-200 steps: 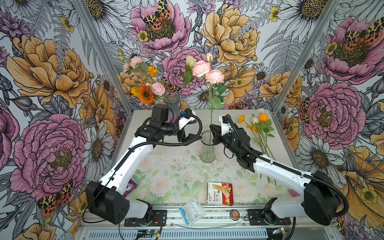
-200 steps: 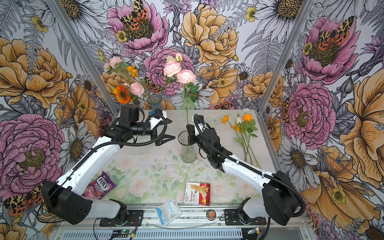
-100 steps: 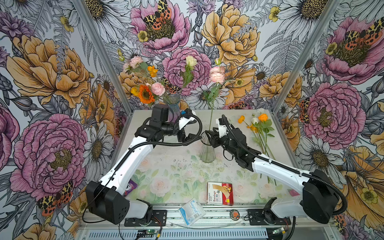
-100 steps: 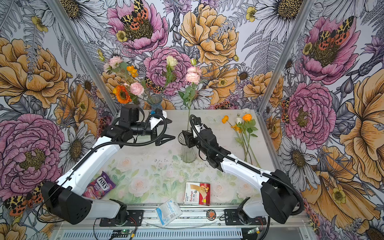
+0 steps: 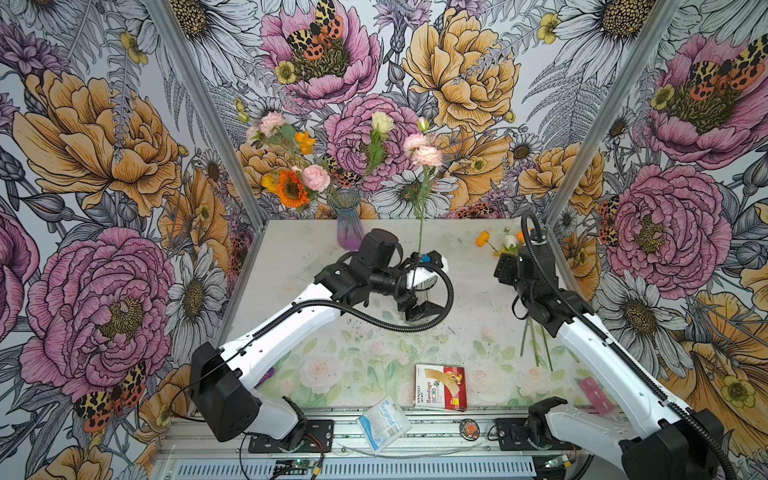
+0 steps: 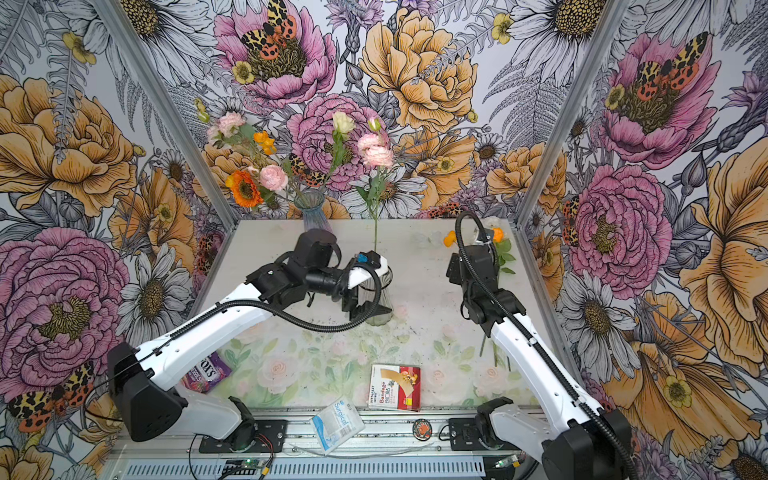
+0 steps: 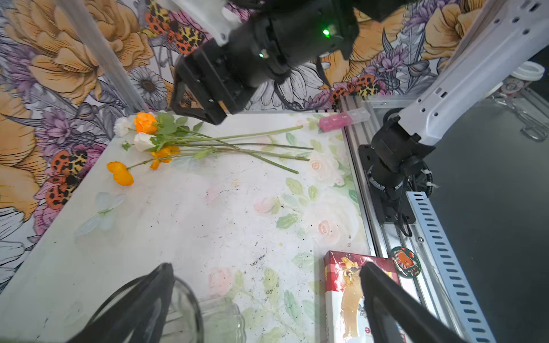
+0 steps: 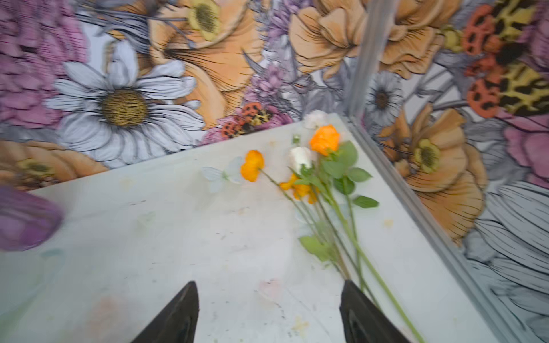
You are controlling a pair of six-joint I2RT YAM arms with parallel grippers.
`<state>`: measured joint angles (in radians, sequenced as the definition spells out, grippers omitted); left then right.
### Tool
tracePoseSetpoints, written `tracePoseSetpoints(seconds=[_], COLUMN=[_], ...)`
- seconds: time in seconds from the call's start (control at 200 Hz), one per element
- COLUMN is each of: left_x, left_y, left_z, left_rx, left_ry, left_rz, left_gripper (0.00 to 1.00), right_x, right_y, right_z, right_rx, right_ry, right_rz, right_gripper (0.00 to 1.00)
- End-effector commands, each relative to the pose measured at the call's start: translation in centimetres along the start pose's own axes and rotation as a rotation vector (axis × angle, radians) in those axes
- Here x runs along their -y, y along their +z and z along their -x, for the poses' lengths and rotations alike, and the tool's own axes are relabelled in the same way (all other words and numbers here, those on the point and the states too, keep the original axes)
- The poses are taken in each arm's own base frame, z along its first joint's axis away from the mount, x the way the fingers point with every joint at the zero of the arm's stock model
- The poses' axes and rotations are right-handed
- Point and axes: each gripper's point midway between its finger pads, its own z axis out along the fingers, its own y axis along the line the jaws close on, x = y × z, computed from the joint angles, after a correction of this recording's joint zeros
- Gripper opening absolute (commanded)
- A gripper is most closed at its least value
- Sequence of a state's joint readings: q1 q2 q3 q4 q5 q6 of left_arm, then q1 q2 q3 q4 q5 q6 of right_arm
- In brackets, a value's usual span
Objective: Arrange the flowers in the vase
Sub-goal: 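Open the right gripper and withdraw it while the left reaches toward the glass vase, then lower the right gripper onto the flower pile and grasp stems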
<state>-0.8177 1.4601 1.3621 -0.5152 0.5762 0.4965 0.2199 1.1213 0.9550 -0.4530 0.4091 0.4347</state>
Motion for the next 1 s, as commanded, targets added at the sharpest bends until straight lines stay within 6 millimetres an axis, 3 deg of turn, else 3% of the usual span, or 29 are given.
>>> tracePoseSetpoints(seconds=[0.0,0.075,0.15,0.385,0.696,0.996], left_x=[0.2,2.1,2.6,2.6,3.1,2.9], left_y=[3.7,5.9,7.3,7.8,8.3,8.3], left_z=[-0.7,-0.7,-1.4,-1.9,-2.4,-2.7], left_rx=[-0.049,-0.051,-0.087,-0.115,-0.127,-0.145], left_ry=[-0.019,-0.02,0.004,0.032,0.036,0.049], left_rz=[0.107,0.103,0.165,0.199,0.175,0.192], left_gripper=[0.99,0.99,0.99,0.99,0.99,0.99], right_x=[4.5,6.6,7.7,6.6,8.7,8.4], right_y=[2.4,4.1,5.6,9.8,12.8,14.8], right_z=[-6.4,-8.5,-10.4,-14.6,-14.4,-14.5], right_rx=[-0.253,-0.338,-0.424,-0.631,-0.627,-0.651], right_ry=[-0.007,0.028,0.045,0.027,0.035,-0.006], right_rz=[-0.139,-0.191,-0.196,-0.114,-0.171,-0.149], right_gripper=[0.65,0.61,0.61,0.59,0.53,0.49])
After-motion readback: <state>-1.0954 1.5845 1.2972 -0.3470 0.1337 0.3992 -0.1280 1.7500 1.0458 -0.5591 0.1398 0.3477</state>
